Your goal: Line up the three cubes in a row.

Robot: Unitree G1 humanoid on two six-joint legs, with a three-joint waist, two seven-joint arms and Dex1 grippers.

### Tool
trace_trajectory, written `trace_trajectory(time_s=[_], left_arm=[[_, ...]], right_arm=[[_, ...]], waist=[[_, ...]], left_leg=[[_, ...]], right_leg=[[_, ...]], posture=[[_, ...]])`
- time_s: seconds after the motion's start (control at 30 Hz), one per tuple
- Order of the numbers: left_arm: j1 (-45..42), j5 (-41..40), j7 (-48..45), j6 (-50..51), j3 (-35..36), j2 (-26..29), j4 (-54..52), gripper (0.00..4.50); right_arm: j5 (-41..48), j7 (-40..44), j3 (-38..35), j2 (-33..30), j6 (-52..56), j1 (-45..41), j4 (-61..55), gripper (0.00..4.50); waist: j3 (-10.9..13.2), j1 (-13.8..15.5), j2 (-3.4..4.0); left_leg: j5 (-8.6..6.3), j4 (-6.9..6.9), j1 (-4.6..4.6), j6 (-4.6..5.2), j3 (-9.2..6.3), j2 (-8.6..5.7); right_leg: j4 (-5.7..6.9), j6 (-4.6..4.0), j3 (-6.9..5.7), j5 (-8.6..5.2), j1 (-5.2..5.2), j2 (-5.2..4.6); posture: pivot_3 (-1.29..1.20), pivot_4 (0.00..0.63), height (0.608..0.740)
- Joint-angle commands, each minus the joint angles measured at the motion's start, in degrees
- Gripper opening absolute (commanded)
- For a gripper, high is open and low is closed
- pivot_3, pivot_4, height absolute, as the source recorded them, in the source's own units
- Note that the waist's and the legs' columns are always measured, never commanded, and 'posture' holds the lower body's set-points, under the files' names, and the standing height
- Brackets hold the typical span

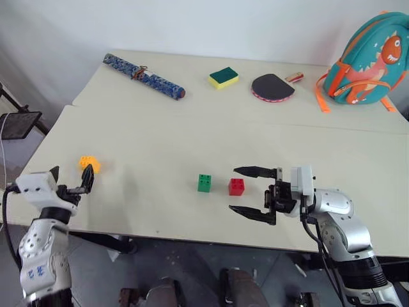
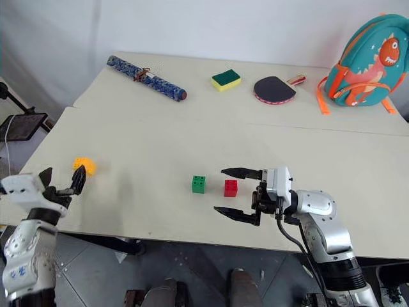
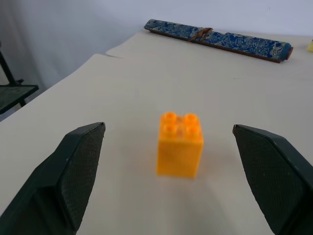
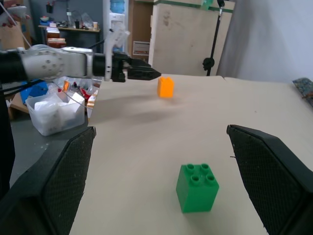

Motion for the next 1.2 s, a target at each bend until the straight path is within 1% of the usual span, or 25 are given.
trace_trajectory(time_s=[0.03,0.1,0.17,0.2,0.23,0.3,0.37,0.5,0.53,0.6,0.7,0.77,0.9,0.97,1.0,1.07,1.13,1.2], left_arm=[[-2.37,0.16,-0.3,1.14,-0.32,2.27,4.46,4.46],[-4.22,-0.03,-3.25,2.45,-3.04,3.38,7.05,4.46],[-4.89,-0.23,-4.28,2.62,-3.86,3.7,7.94,4.46],[-4.98,-0.88,-4.29,2.74,-3.58,3.49,7.95,4.07],[-4.8,-1.26,-4.8,2.46,-3.71,3.37,7.74,3.87],[-3.99,-0.77,-5.5,2.89,-4.59,3.7,7.6,3.31],[-3.74,-0.55,-5.9,2.33,-4.7,3.67,7.89,2.63],[-4.41,-0.99,-6.33,0.72,-3.93,3.64,8.91,1.47],[-4.4,-1.12,-6.49,0.5,-3.87,3.62,8.89,1.46],[-4.14,-3.17,-11.32,-0.69,-4.32,4.35,7.71,1.46],[-3.96,-7.96,-24.28,-2.42,-5.76,7.55,4.81,1.46],[-4.19,-10.72,-36.33,-0.56,-9.55,12.2,3.11,1.46],[-7.56,-8.25,-55.7,-4.61,-19.61,19.45,5.91,1.46],[-13.1,-4.82,-64.73,-9.63,-25.16,20.86,12.94,1.46],[-15.17,-3.44,-67.33,-11.59,-26.9,21.13,15.93,1.46],[-20.44,0.43,-70.53,-19.2,-29.71,20.38,24.62,1.46],[-27.44,3.41,-72.77,-24.93,-31.83,18.58,35.54,1.46],[-32.82,5.32,-75.12,-28.76,-33.38,16.88,43.95,1.46]], right_arm=[[0.01,-0.7,-0.57,0.23,-0.66,0.68,-1.91,4.5],[-0.27,-1.27,-0.62,0.39,-0.91,1.03,-2.24,4.5],[-0.49,-1.8,-0.62,0.51,-1.13,1.27,-2.59,4.5],[-0.6,-2.07,-0.71,0.56,-1.19,1.46,-2.82,4.5],[-0.75,-2.51,-0.87,0.65,-1.26,1.68,-3.05,4.5],[-0.86,-3.07,-1.06,0.7,-1.26,2.08,-3.45,4.5],[-0.81,-3.31,-1.04,0.62,-1.25,2.45,-3.79,4.5],[-0.84,-3.52,-1.0,0.54,-1.33,2.74,-3.8,4.5],[-0.81,-3.5,-1.04,0.49,-1.36,2.86,-3.84,4.5],[-0.82,-3.4,-1.35,0.13,-1.3,2.96,-3.54,4.5],[-0.82,-3.19,-2.51,-1.06,-1.09,3.21,-3.07,4.5],[-0.66,-2.81,-3.52,-2.36,-0.81,3.65,-2.86,4.5],[-0.46,-1.92,-5.55,-4.98,-0.63,4.78,-2.12,4.5],[-0.44,-2.07,-6.68,-6.0,-0.28,5.66,-1.97,4.5],[-0.44,-2.16,-7.01,-6.23,-0.14,5.97,-2.03,4.5],[0.04,-1.9,-7.79,-7.13,0.32,7.31,-2.98,4.5],[0.75,-2.05,-9.22,-8.29,1.11,9.92,-4.96,4.5],[0.98,-2.75,-10.97,-9.18,1.54,12.95,-6.75,4.5]], waist=[[0.0,0.1,0.0],[0.0,0.28,0.0],[0.0,0.36,0.0],[0.0,0.35,0.0],[0.0,0.35,0.0],[-0.02,0.34,-0.03],[-0.01,0.31,-0.03],[-0.01,0.3,-0.03],[-0.01,0.31,-0.03],[-0.02,0.32,-0.03],[-0.01,0.31,-0.03],[-0.01,0.31,-0.03],[0.01,0.45,0.07],[0.02,0.56,0.09],[0.02,0.45,0.09],[0.02,0.32,0.09],[0.02,0.31,0.08],[0.02,0.56,0.08]], left_leg=[[-0.01,0.0,0.0,-0.02,0.05,0.02],[-0.01,-0.01,-0.01,-0.03,0.09,0.02],[-0.01,-0.01,-0.01,-0.03,0.12,0.01],[-0.01,-0.01,-0.01,-0.03,0.13,0.0],[-0.01,-0.01,-0.04,-0.03,0.13,0.0],[-0.02,-0.01,-0.1,-0.03,0.12,0.01],[-0.03,-0.01,-0.07,-0.06,0.13,0.02],[-0.03,-0.01,-0.06,-0.07,0.14,0.03],[-0.02,-0.01,-0.06,-0.07,0.14,0.03],[-0.03,-0.01,-0.06,-0.07,0.14,0.03],[-0.03,-0.01,-0.1,-0.07,0.14,0.04],[-0.03,-0.01,-0.17,-0.08,0.14,0.04],[-0.03,-0.01,-0.17,-0.09,0.26,0.0],[-0.03,-0.01,-0.18,-0.08,0.36,-0.02],[-0.03,0.0,-0.19,-0.09,0.55,-0.03],[-0.02,-0.01,-0.2,-0.09,0.64,0.0],[-0.03,-0.01,-0.25,-0.1,0.69,0.02],[-0.03,0.0,-0.34,-0.1,0.79,0.03]], right_leg=[[0.02,0.0,-0.02,0.0,-0.04,0.0],[0.09,0.0,-0.1,0.0,-0.09,-0.02],[0.07,0.0,-0.11,0.0,-0.09,-0.02],[0.06,0.0,-0.11,0.0,-0.09,-0.03],[0.04,0.0,-0.11,0.0,-0.1,-0.03],[0.05,0.0,-0.13,0.0,-0.13,-0.03],[0.06,0.01,-0.13,0.0,-0.16,-0.04],[0.07,0.0,-0.14,0.0,-0.16,-0.03],[0.07,0.01,-0.13,0.0,-0.16,-0.03],[0.06,0.0,-0.14,0.0,-0.16,-0.03],[0.04,0.01,-0.18,0.0,-0.18,-0.03],[0.06,0.0,-0.2,0.0,-0.24,-0.03],[0.01,-0.01,-0.24,-0.01,-0.25,-0.05],[-0.04,-0.01,-0.25,-0.01,-0.23,-0.05],[-0.06,-0.02,-0.32,-0.01,-0.22,-0.05],[-0.06,-0.03,-0.37,-0.02,-0.24,-0.04],[-0.04,-0.03,-0.39,-0.02,-0.34,-0.02],[0.04,-0.03,-0.39,-0.02,-0.5,-0.02]], posture=[[0.0,0.15,0.74],[0.0,0.15,0.74],[0.0,0.15,0.74],[0.0,0.15,0.74],[0.0,0.15,0.74],[0.0,0.15,0.74],[0.0,0.15,0.74],[0.0,0.15,0.74],[0.0,0.15,0.74],[0.0,0.15,0.74],[0.0,0.15,0.74],[0.0,0.15,0.74],[0.0,0.15,0.74],[0.0,0.15,0.74],[0.0,0.15,0.74],[0.0,0.15,0.74],[0.0,0.15,0.74],[0.0,0.15,0.74]])
